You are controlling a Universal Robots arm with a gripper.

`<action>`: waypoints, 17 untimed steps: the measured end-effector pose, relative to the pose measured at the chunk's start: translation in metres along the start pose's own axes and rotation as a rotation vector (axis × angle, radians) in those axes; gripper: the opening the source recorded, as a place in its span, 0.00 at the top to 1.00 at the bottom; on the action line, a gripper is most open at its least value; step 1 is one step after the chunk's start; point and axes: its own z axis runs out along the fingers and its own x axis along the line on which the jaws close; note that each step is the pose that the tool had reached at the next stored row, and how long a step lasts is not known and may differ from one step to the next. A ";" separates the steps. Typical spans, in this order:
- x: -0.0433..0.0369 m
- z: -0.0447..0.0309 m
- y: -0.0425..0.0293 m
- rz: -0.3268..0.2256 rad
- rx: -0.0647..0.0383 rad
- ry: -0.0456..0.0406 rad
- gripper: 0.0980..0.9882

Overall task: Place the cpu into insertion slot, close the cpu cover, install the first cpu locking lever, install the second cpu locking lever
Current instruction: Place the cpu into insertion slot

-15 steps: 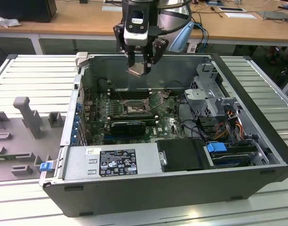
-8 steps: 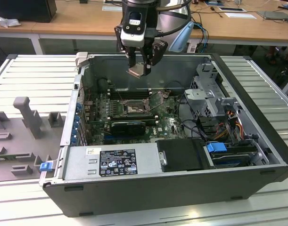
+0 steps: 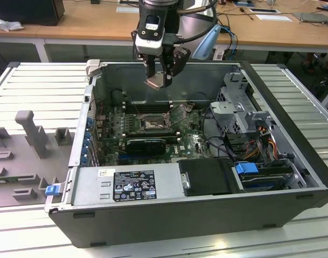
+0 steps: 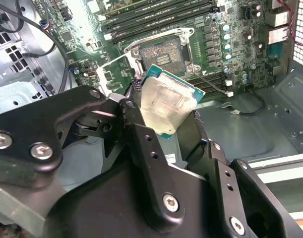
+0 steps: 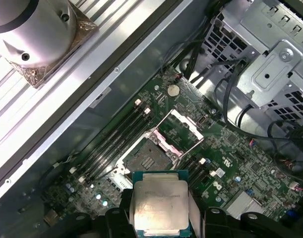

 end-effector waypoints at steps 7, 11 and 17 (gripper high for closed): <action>-0.0001 0.0037 -0.0003 0.114 -0.002 -0.0108 0.52; -0.0001 0.0045 -0.0004 0.203 -0.003 -0.0188 0.52; -0.0001 0.0053 -0.0005 0.285 -0.005 -0.0260 0.52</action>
